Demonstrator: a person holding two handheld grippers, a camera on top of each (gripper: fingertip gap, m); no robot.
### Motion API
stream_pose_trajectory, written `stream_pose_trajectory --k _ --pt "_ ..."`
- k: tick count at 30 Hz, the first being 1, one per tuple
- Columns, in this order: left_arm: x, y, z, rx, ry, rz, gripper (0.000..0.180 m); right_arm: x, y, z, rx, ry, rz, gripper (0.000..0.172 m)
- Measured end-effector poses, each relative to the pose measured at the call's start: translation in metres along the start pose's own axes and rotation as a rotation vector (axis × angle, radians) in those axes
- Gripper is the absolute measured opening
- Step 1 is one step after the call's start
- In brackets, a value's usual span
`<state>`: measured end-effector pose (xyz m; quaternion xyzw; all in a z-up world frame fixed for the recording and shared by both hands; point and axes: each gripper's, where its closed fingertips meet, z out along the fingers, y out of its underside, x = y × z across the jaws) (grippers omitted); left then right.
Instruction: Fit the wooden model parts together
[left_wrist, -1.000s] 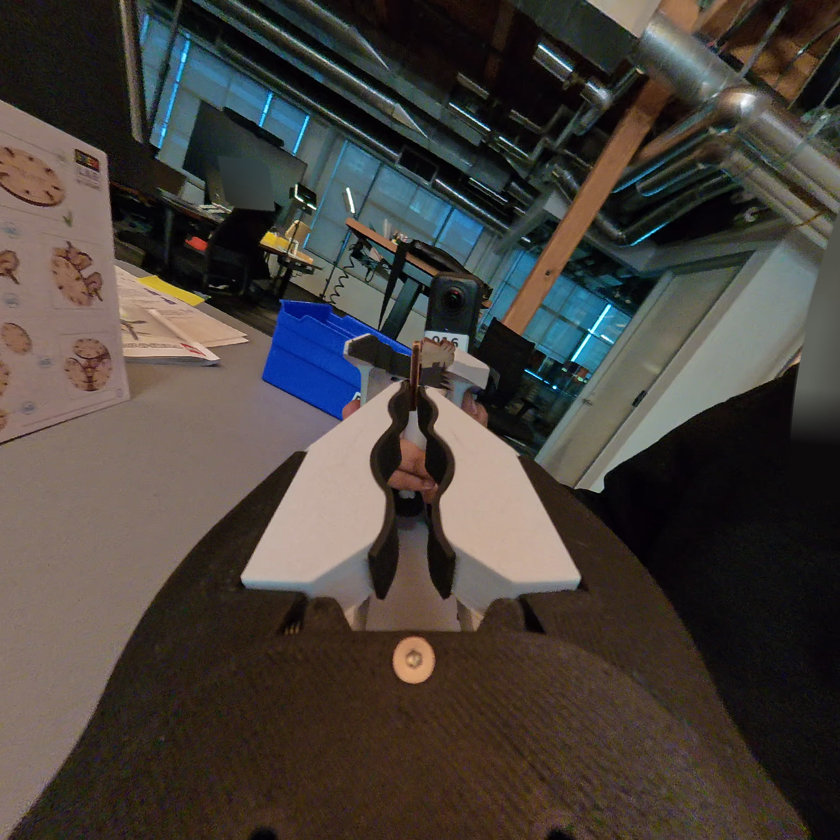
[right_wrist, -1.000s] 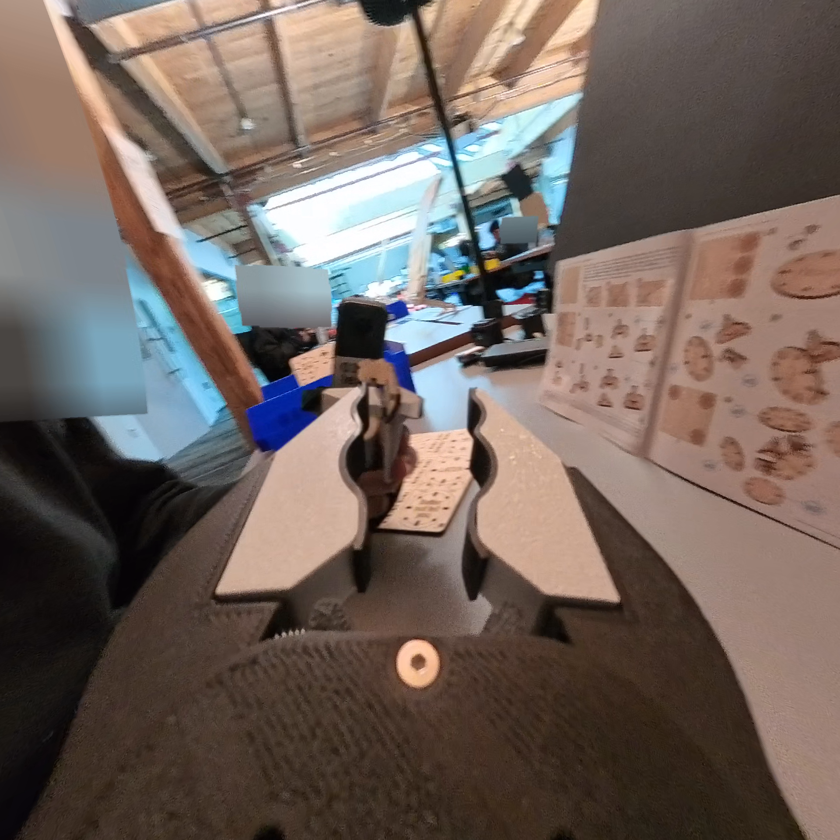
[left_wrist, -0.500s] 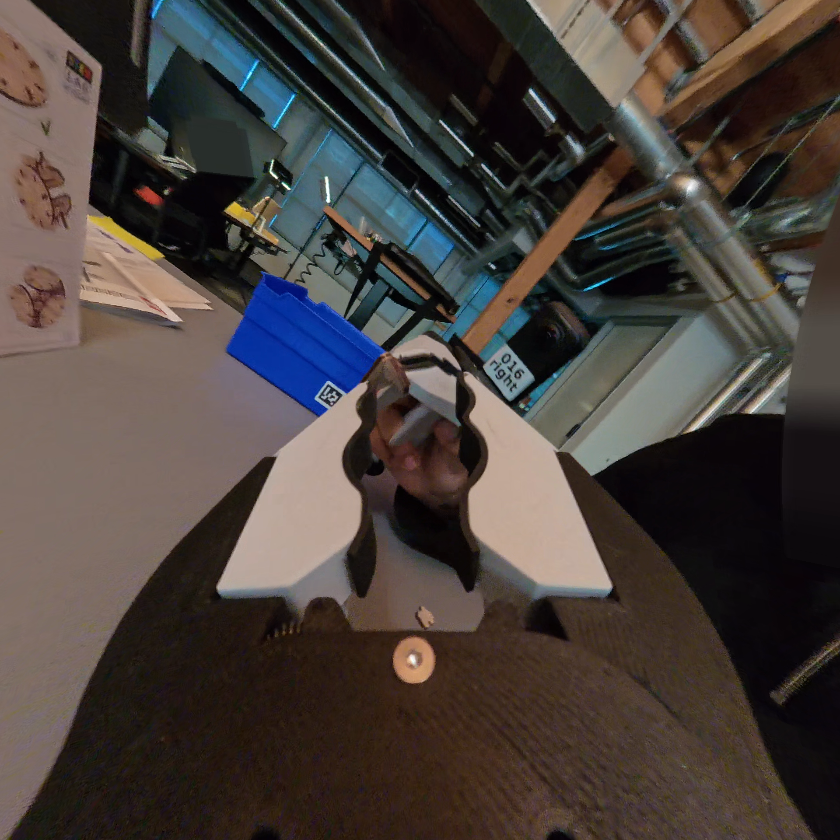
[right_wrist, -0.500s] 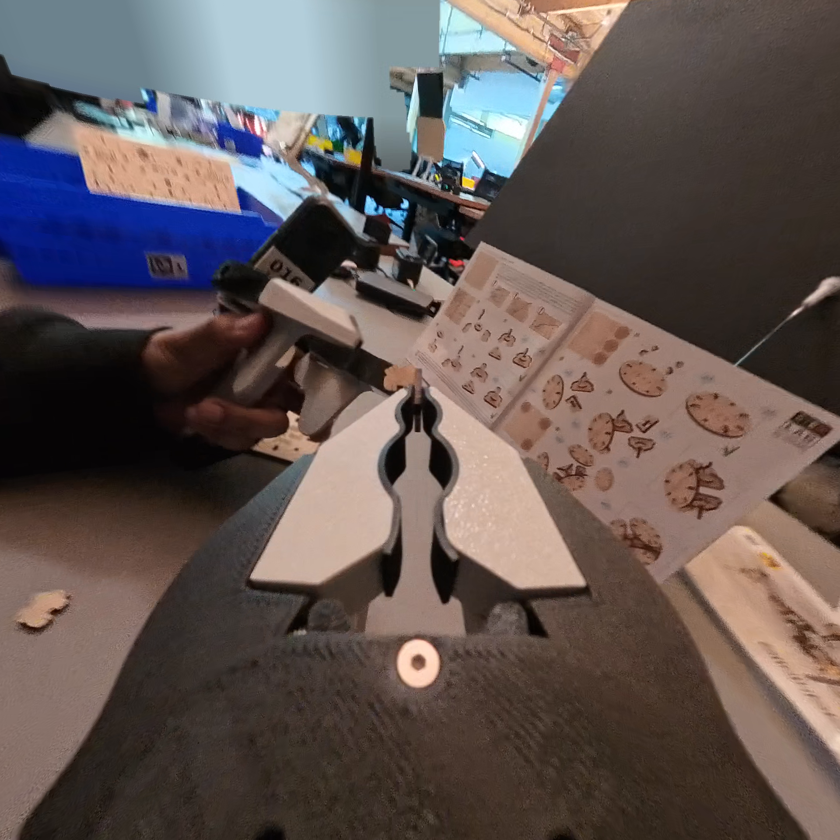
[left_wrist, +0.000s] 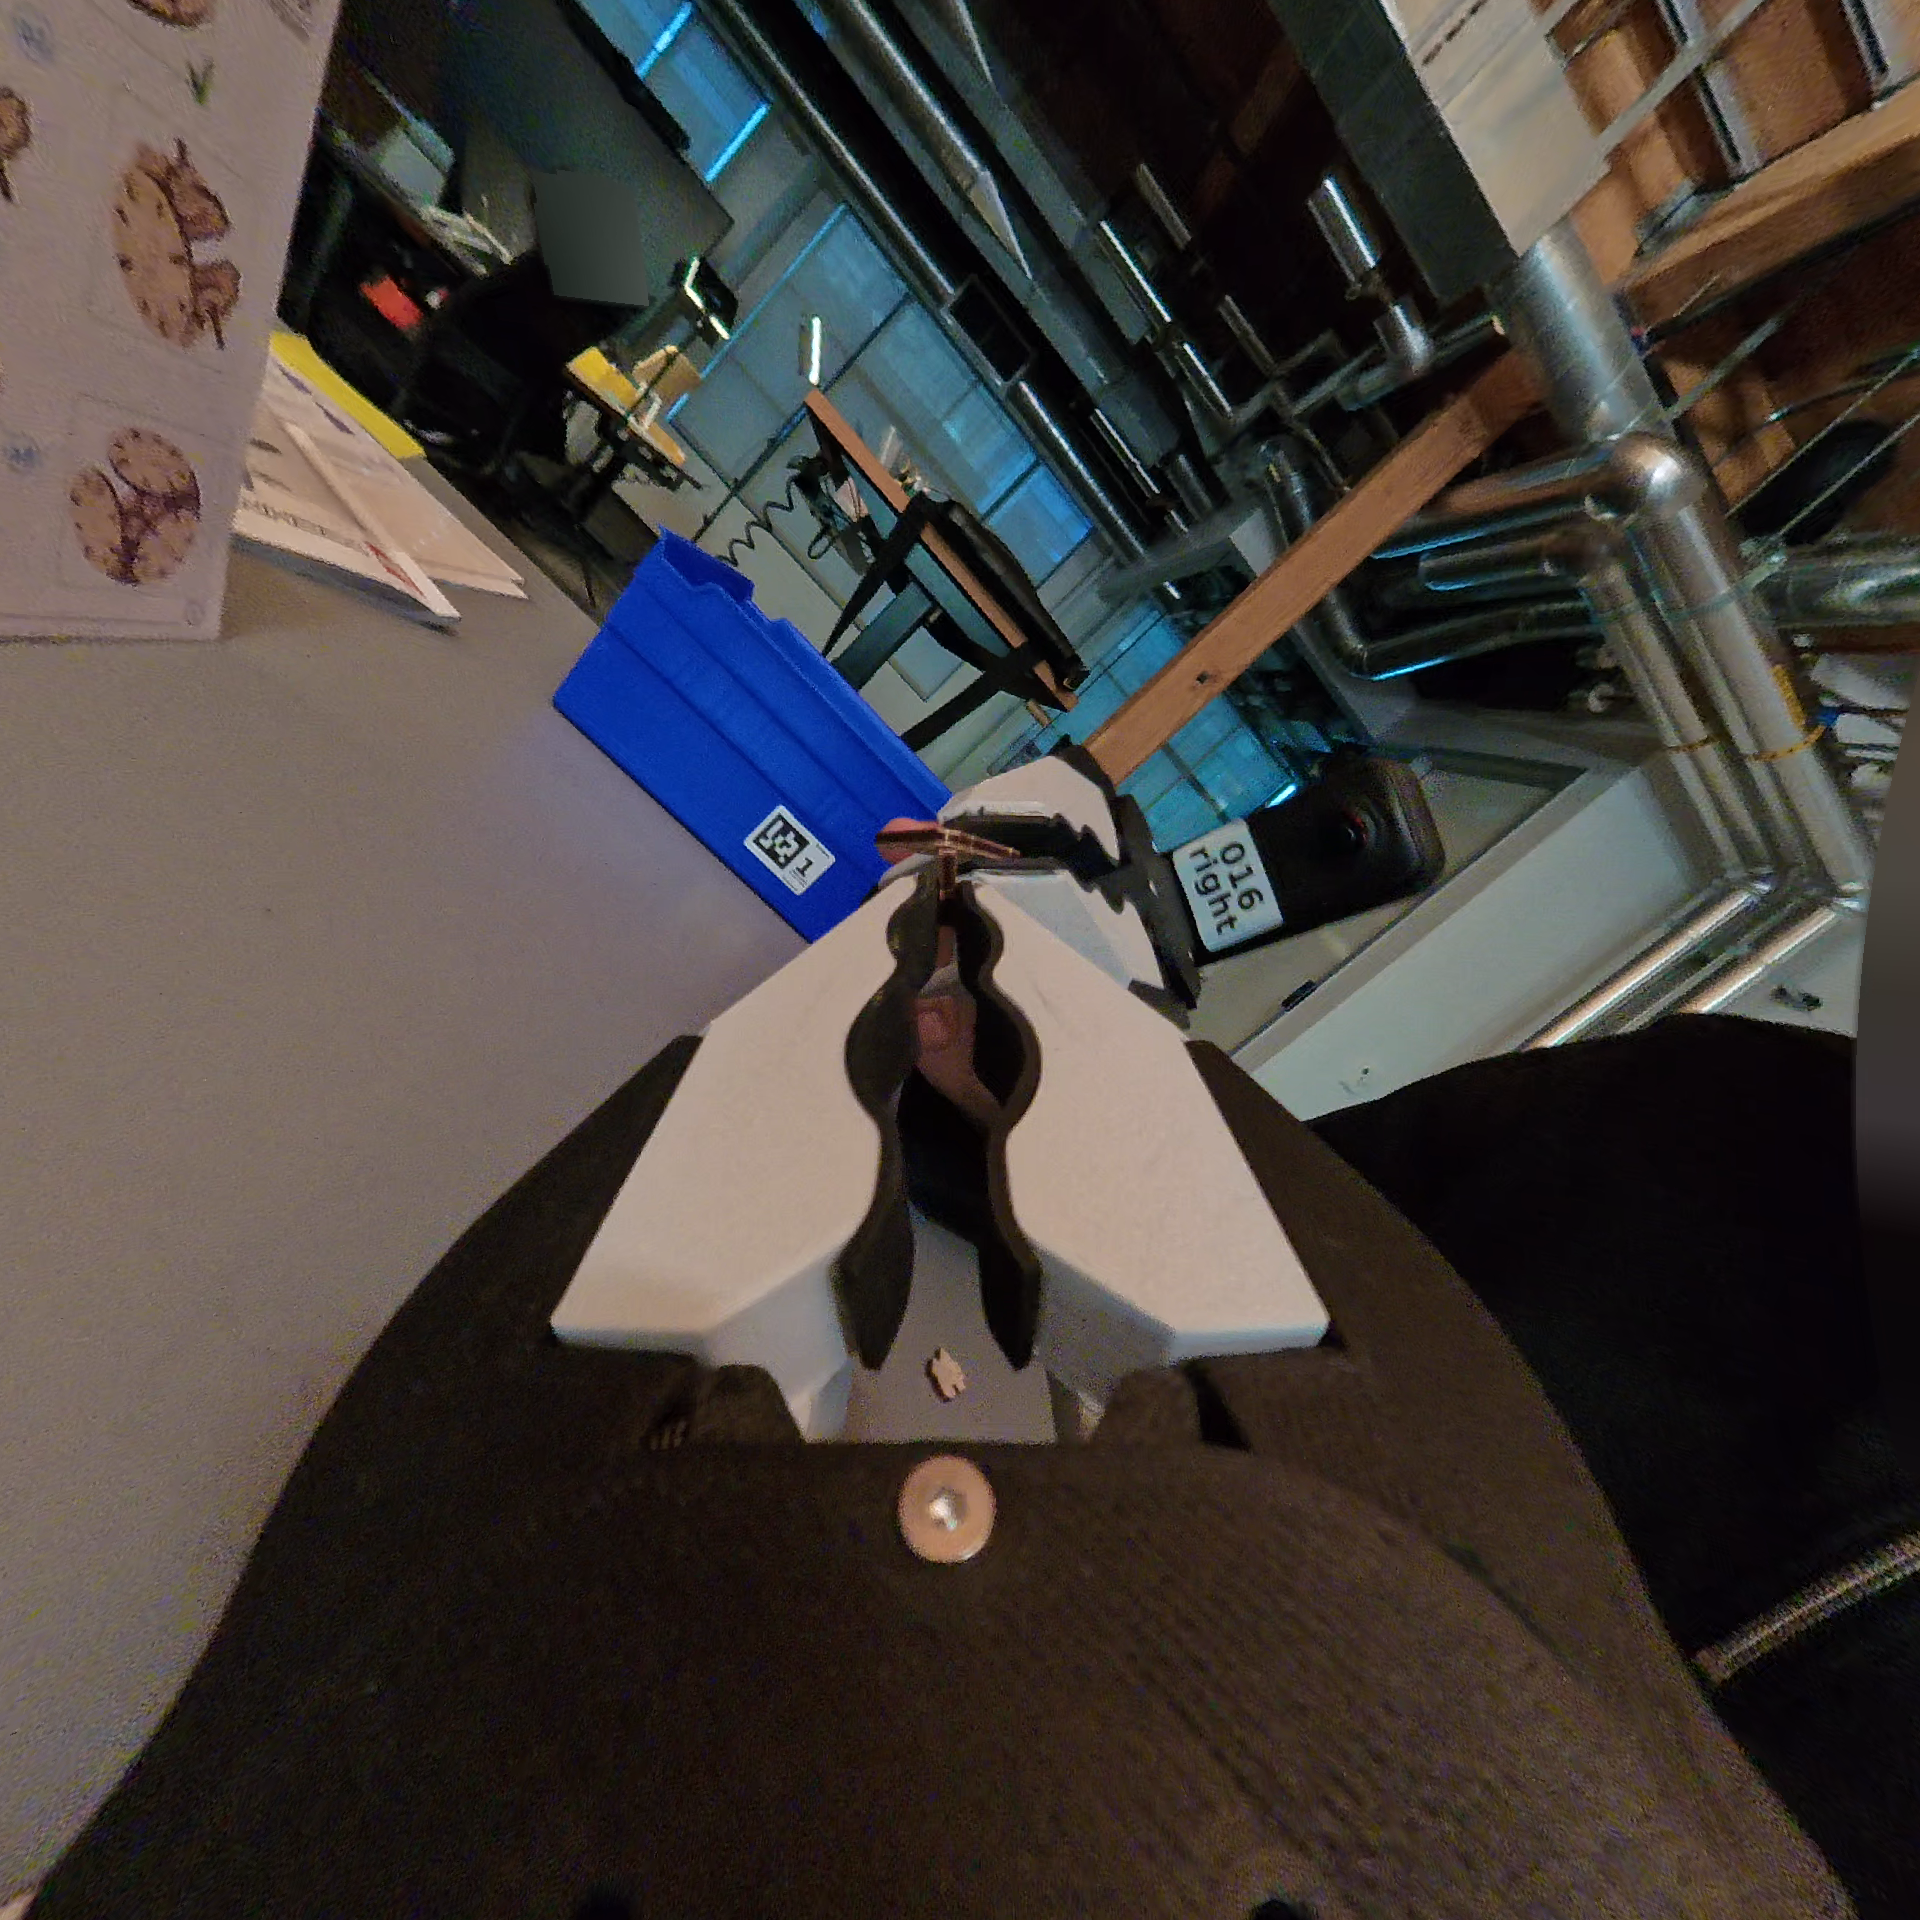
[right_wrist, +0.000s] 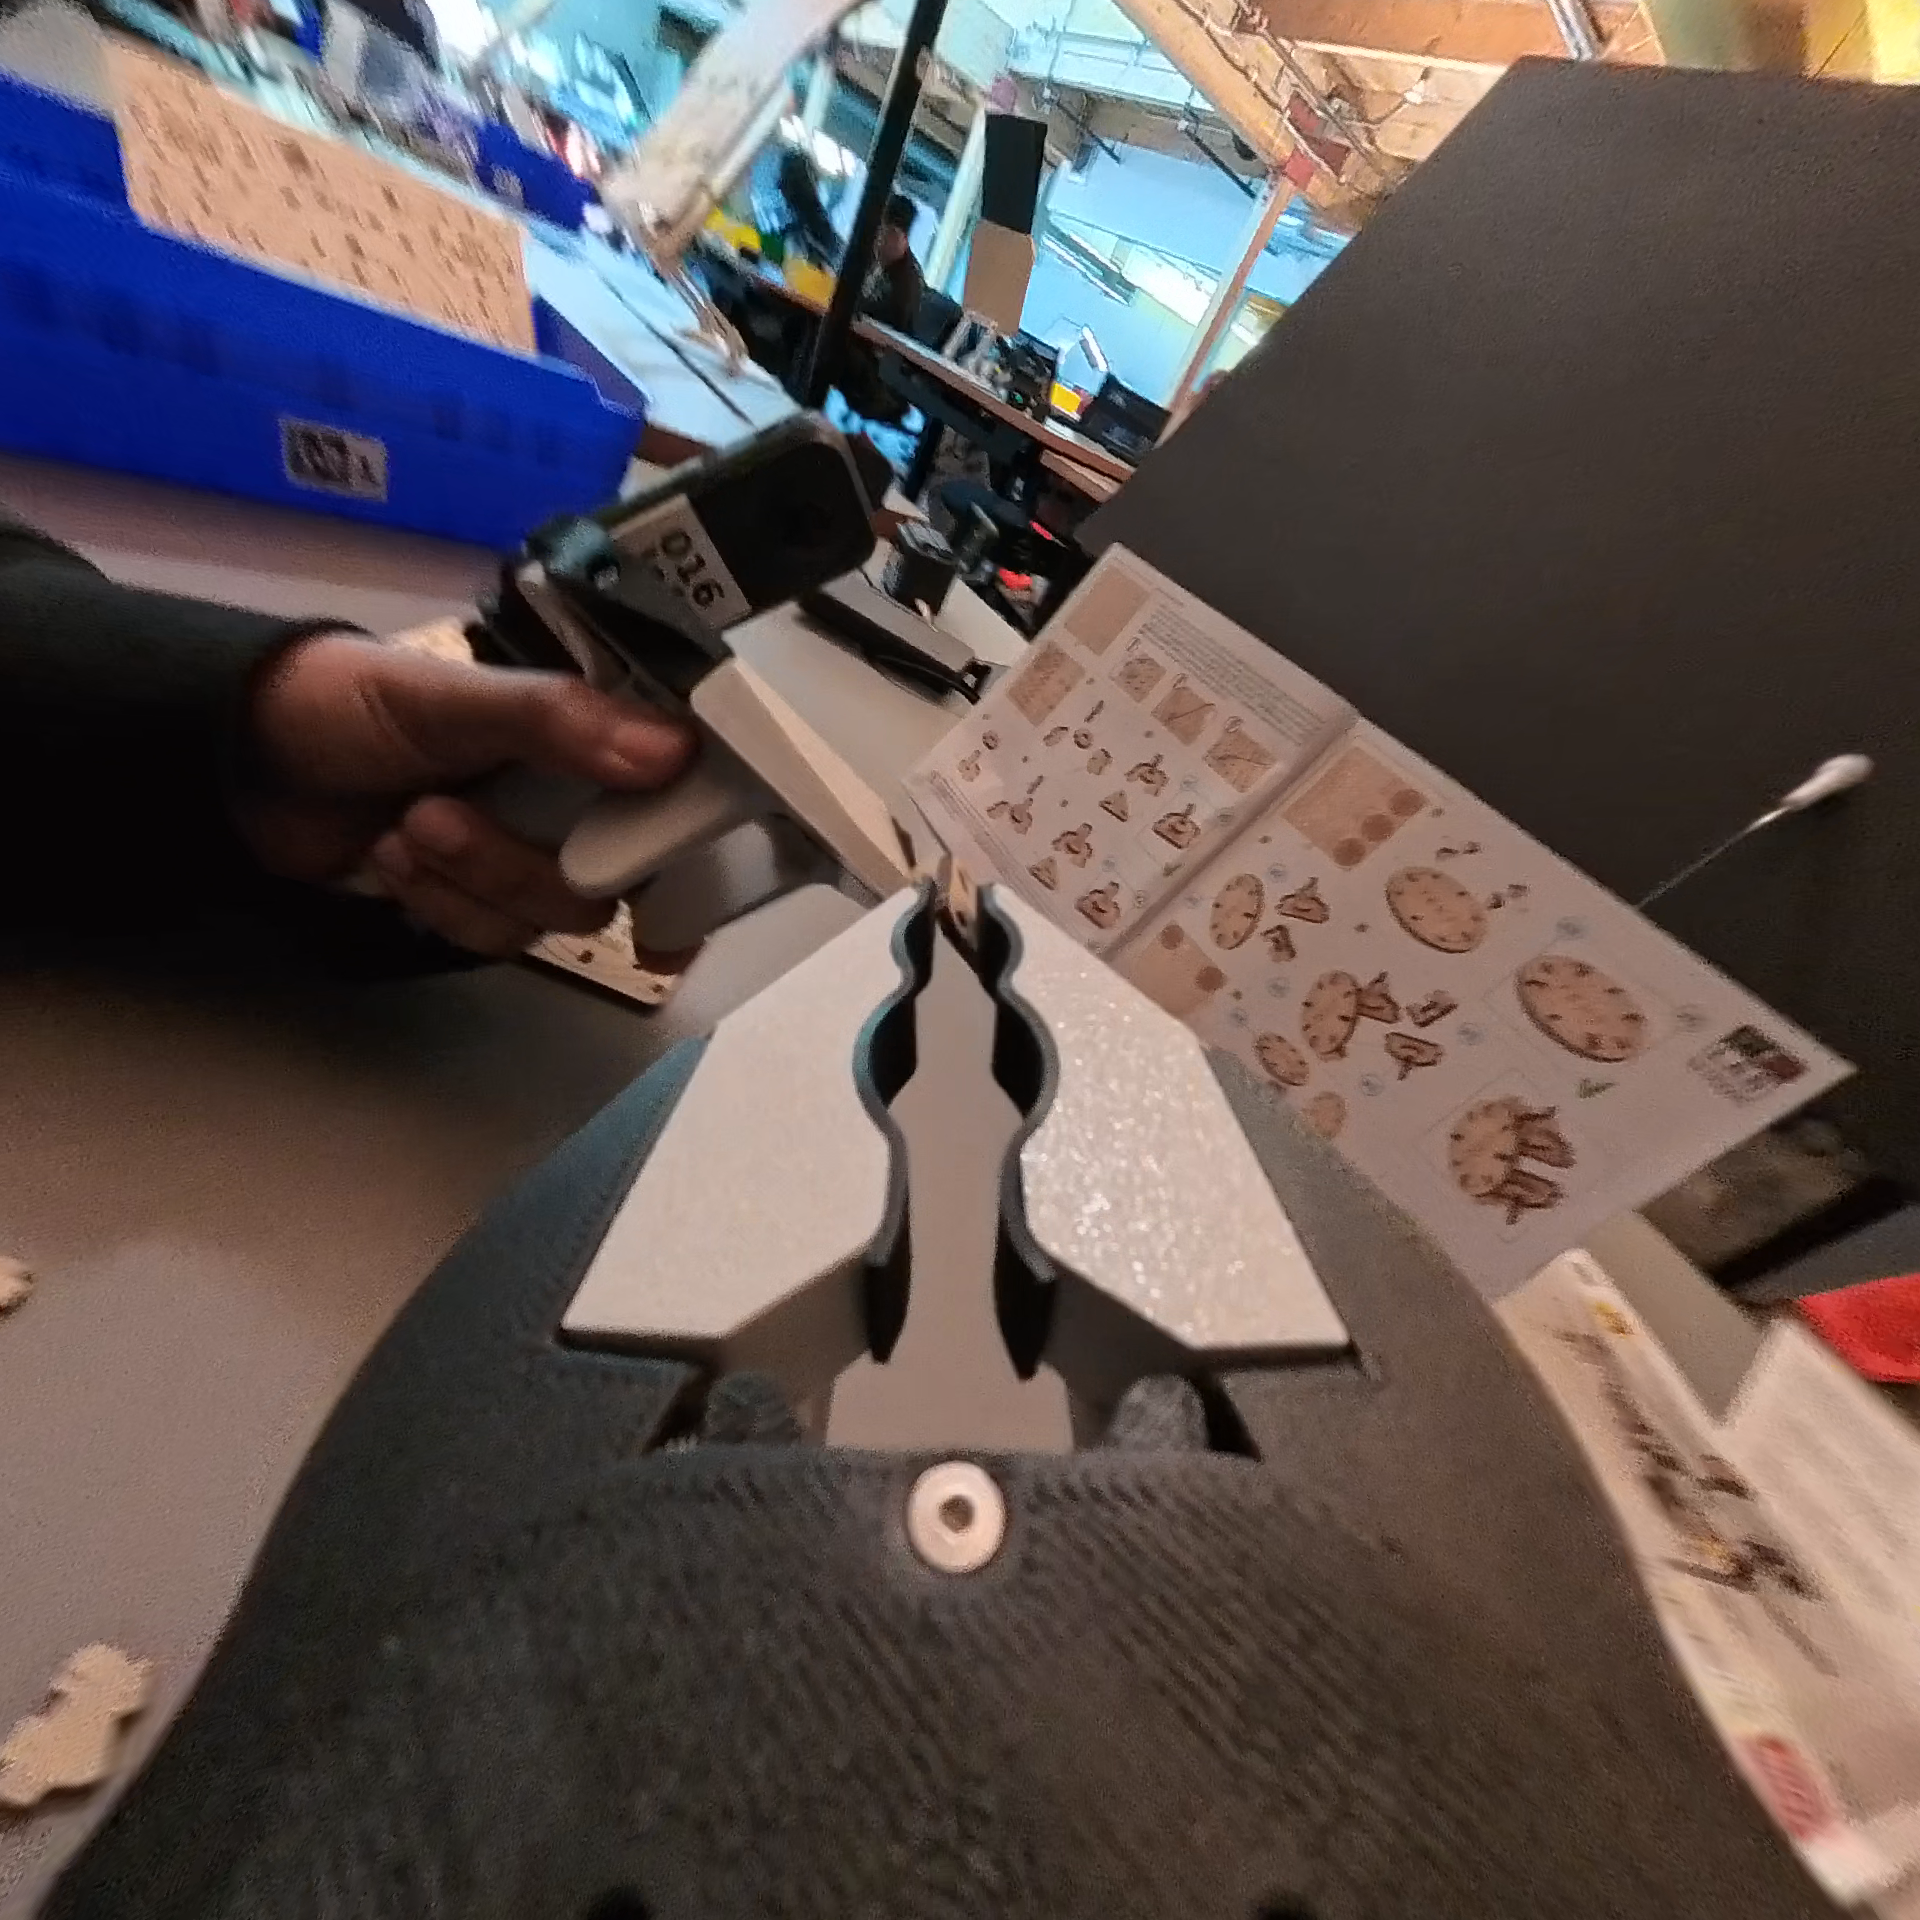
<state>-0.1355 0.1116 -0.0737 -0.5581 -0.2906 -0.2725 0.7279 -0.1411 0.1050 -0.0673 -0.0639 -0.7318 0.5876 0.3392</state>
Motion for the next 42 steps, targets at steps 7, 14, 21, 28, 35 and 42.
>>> stream_pose_trajectory --k 7,14,21,28,35,42 --pt "-0.004 0.004 0.001 -0.021 -0.020 -0.033 0.000 -0.002 0.003 0.000 -0.070 0.079 -0.252 0.003" --pt "-0.003 0.009 0.002 -0.071 -0.064 0.033 0.001 -0.005 0.004 -0.001 -0.104 0.048 -0.212 0.001" --pt "-0.006 0.004 0.002 -0.023 -0.106 0.067 0.002 0.003 0.004 0.003 -0.063 0.021 0.156 0.000" --pt "-0.010 0.000 0.000 0.024 -0.069 -0.063 0.002 0.005 0.008 0.006 -0.125 0.118 0.022 0.001" --pt "-0.004 -0.001 -0.001 -0.006 -0.051 -0.056 0.002 0.006 0.004 0.005 -0.094 0.082 0.141 0.000" --pt "0.000 -0.001 -0.006 -0.070 -0.061 0.003 0.002 0.000 -0.002 0.007 -0.059 0.073 0.053 0.001"
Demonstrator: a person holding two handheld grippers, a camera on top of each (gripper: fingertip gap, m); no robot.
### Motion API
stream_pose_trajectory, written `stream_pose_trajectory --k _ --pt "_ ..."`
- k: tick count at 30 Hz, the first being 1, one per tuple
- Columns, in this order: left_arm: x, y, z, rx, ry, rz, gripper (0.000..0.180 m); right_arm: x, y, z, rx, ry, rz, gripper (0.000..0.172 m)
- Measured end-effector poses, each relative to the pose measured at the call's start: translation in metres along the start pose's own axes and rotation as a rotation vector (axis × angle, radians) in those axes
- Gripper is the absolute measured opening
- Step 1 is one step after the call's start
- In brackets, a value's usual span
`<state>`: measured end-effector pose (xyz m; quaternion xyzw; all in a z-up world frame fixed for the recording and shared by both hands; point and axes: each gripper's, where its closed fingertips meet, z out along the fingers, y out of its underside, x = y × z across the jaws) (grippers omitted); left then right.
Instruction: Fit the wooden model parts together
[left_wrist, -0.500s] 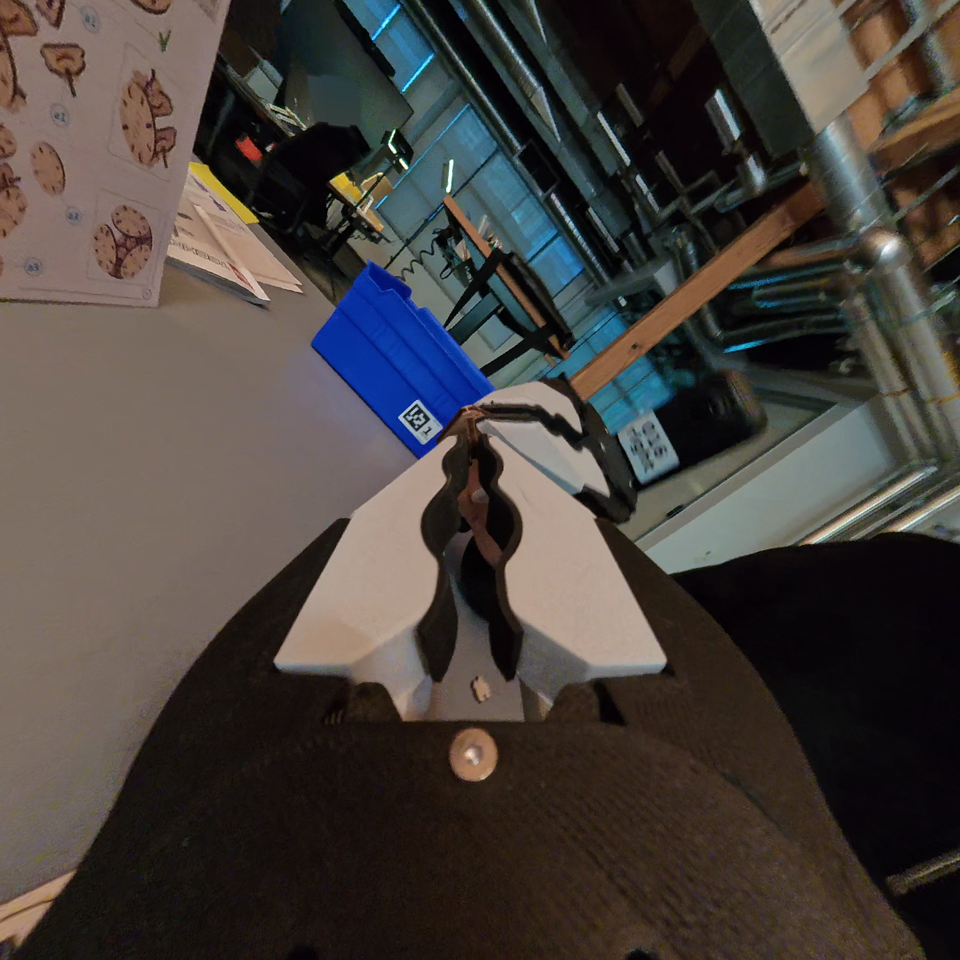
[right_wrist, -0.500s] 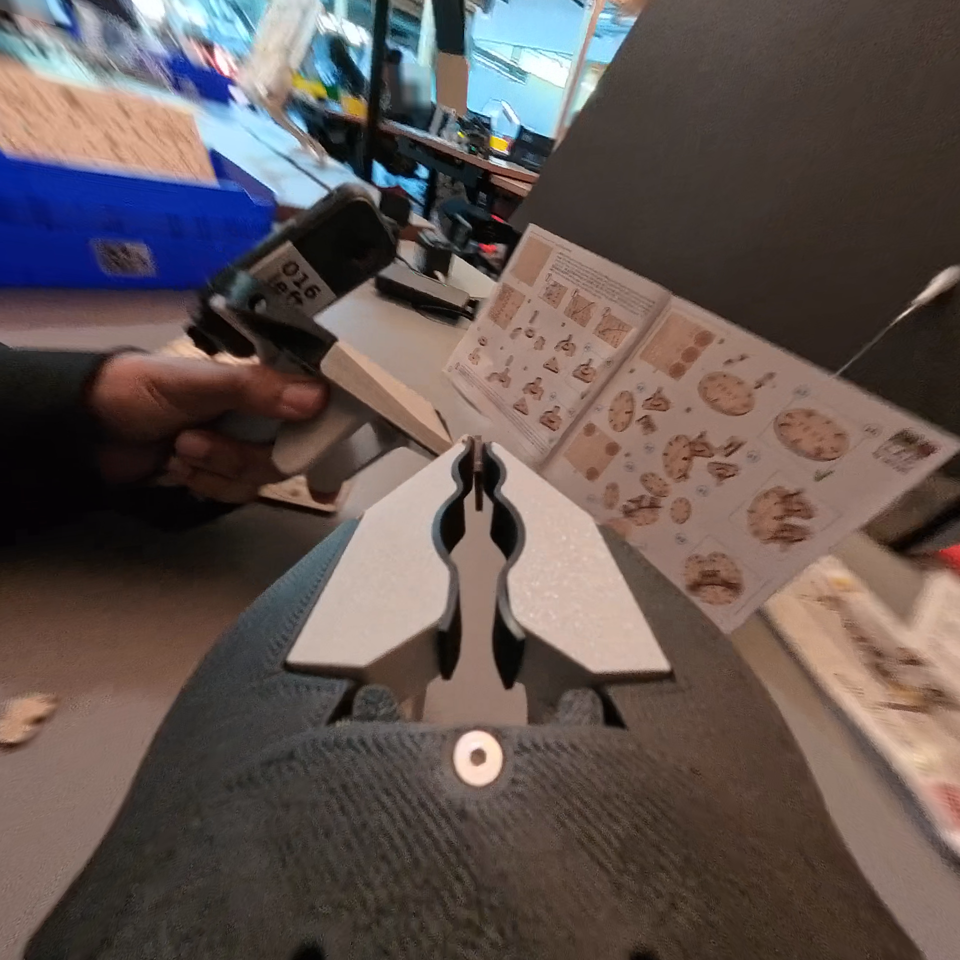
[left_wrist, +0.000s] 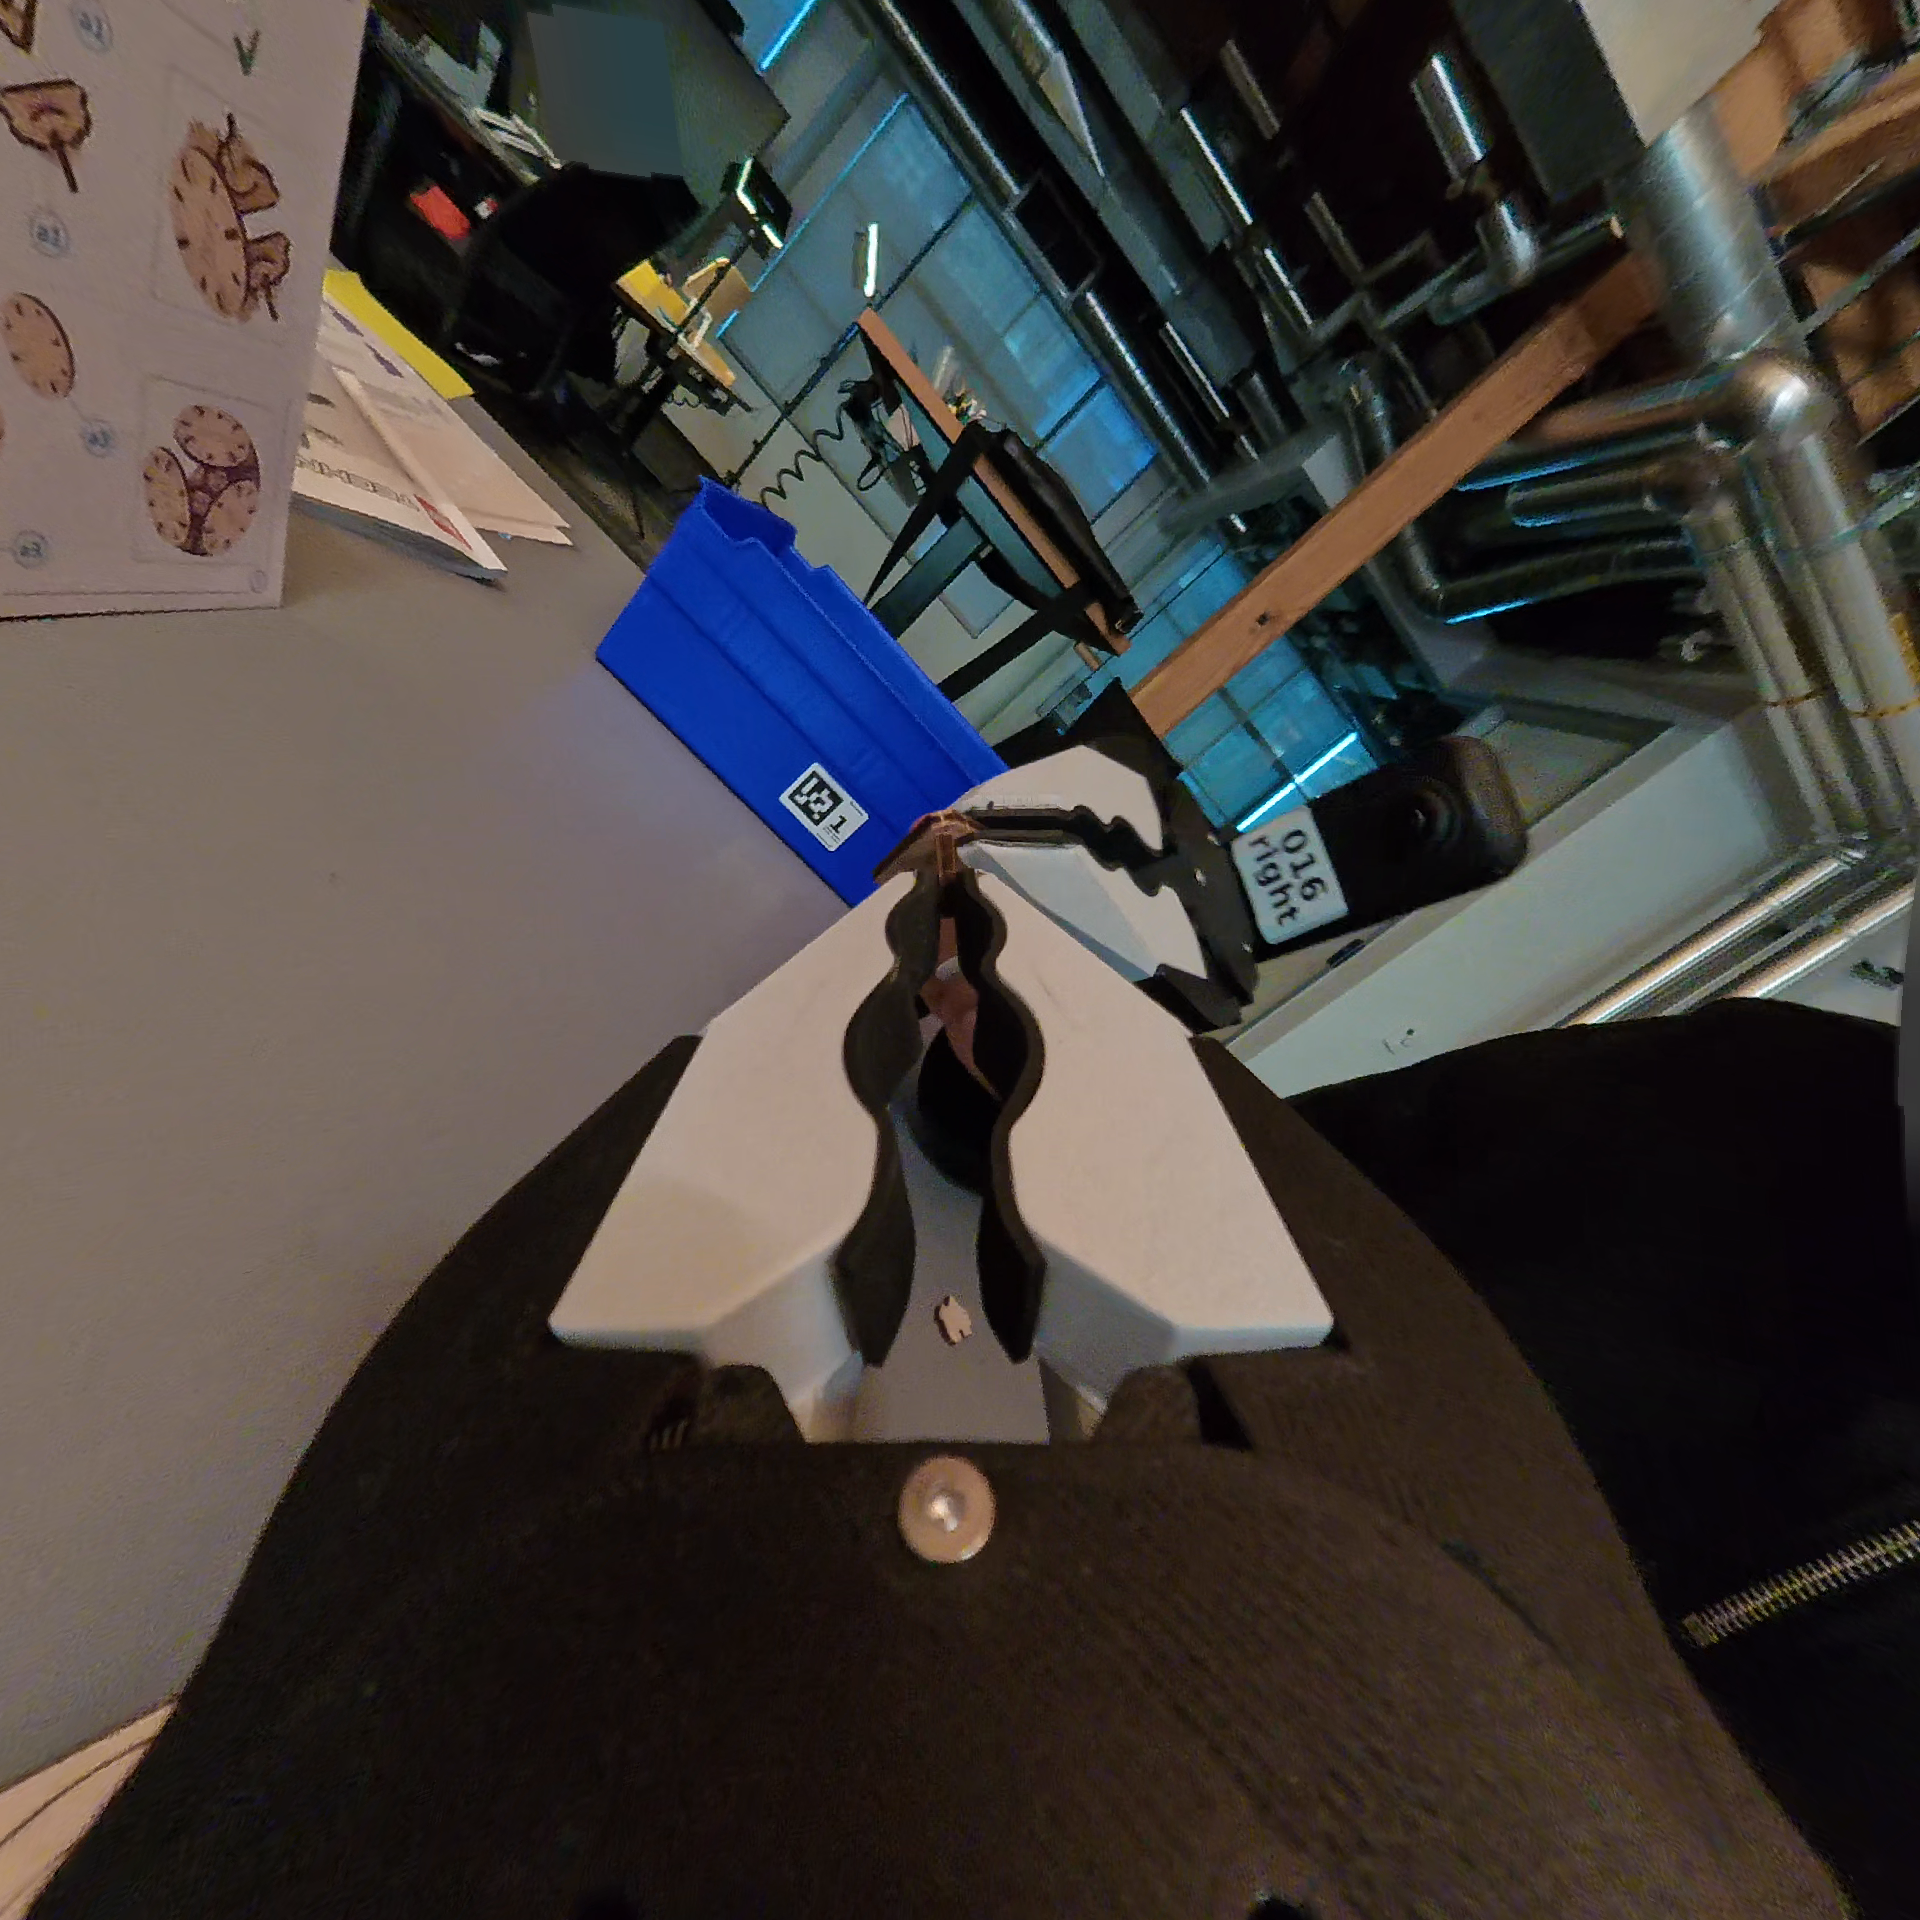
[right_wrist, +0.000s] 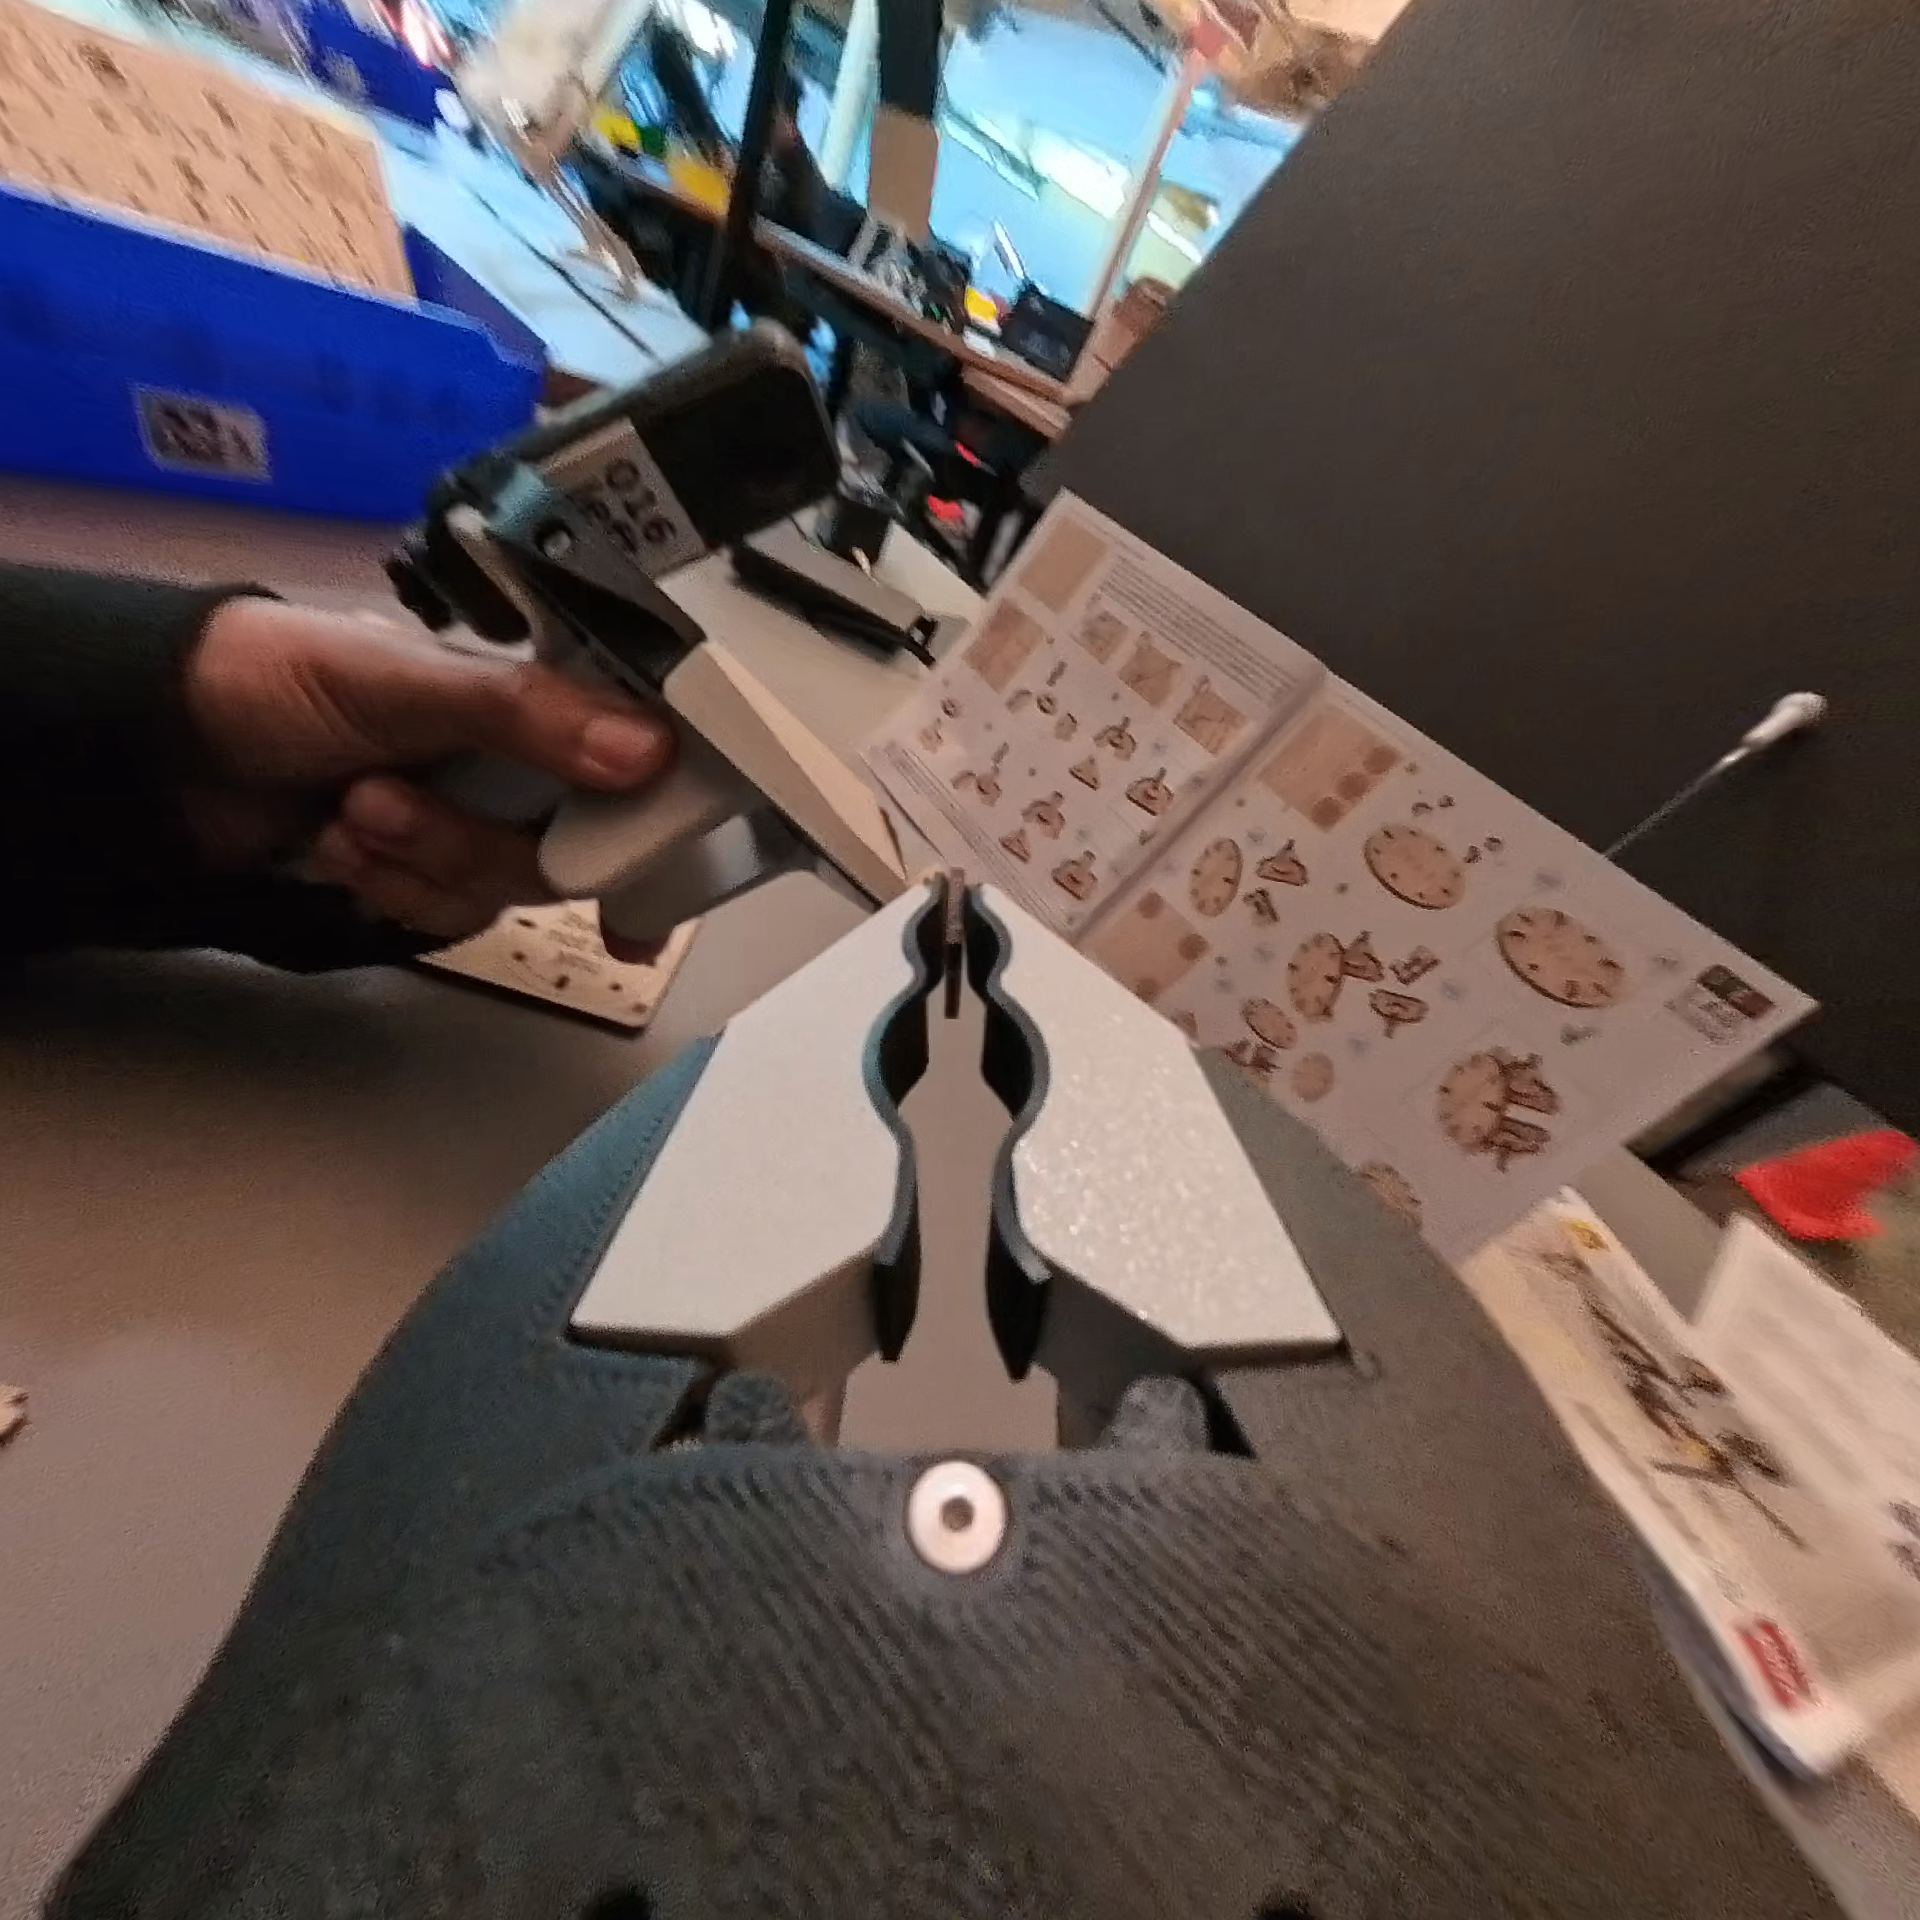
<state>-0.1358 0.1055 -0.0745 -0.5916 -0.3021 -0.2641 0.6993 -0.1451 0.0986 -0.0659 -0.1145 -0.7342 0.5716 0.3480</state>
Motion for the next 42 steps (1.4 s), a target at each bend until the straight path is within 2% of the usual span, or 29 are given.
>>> stream_pose_trajectory --k 2,5,8,14,20,21,22,23,25,26,28,29,32,35,39,41,42 --pt "-0.002 0.001 0.000 0.005 0.003 -0.012 0.002 0.000 0.000 -0.001 0.040 -0.019 0.017 0.004" --pt "-0.004 -0.004 -0.005 0.047 0.030 -0.059 0.001 -0.001 0.008 0.000 0.008 -0.026 -0.033 0.009" --pt "-0.004 -0.002 -0.004 0.032 0.034 -0.062 0.001 -0.001 0.009 0.000 0.012 -0.037 -0.040 0.001" --pt "-0.008 0.004 -0.002 -0.003 0.013 -0.063 0.001 -0.003 0.014 0.000 -0.020 -0.053 -0.080 0.000" --pt "-0.006 0.013 0.001 -0.070 0.030 -0.091 0.001 -0.006 0.018 -0.006 -0.071 -0.179 -0.002 0.000" --pt "-0.003 0.013 0.001 -0.070 0.056 -0.113 0.000 0.000 0.019 -0.007 -0.074 -0.153 -0.004 0.000" --pt "0.005 0.018 0.000 -0.105 0.117 -0.144 0.001 0.031 0.028 -0.012 -0.120 0.008 -0.017 0.000" --pt "0.009 0.020 -0.002 -0.108 0.138 -0.153 0.000 0.056 0.035 -0.024 -0.138 0.082 -0.024 0.000" --pt "0.008 0.015 -0.003 -0.066 0.125 -0.148 0.000 0.064 0.010 -0.044 0.066 -0.013 0.260 0.000" --pt "0.006 0.014 -0.002 -0.064 0.111 -0.133 0.001 0.057 0.009 -0.044 0.076 -0.031 0.282 0.000" --pt "-0.004 0.018 -0.001 -0.081 0.045 -0.086 0.001 0.045 0.023 -0.032 -0.030 0.005 0.180 0.000" --pt "-0.007 0.018 -0.001 -0.082 0.028 -0.075 0.001 0.038 0.023 -0.026 -0.034 -0.016 0.184 0.000" --pt "-0.007 0.011 -0.005 -0.048 0.023 -0.064 0.000 0.014 0.043 -0.012 -0.108 -0.157 0.348 0.000" --pt "-0.011 0.005 -0.010 -0.016 0.001 -0.058 0.000 -0.015 0.087 -0.011 -0.371 -0.317 0.521 0.000" --pt "-0.013 0.003 -0.012 -0.010 -0.007 -0.057 0.001 -0.050 0.087 -0.018 -0.438 -0.553 0.944 0.000" --pt "-0.013 0.004 -0.012 -0.014 -0.005 -0.064 0.000 -0.059 0.102 -0.019 -0.531 -0.578 1.012 0.001" --pt "-0.013 0.004 -0.011 -0.014 -0.002 -0.068 0.000 -0.058 0.106 -0.018 -0.538 -0.564 1.001 0.010"
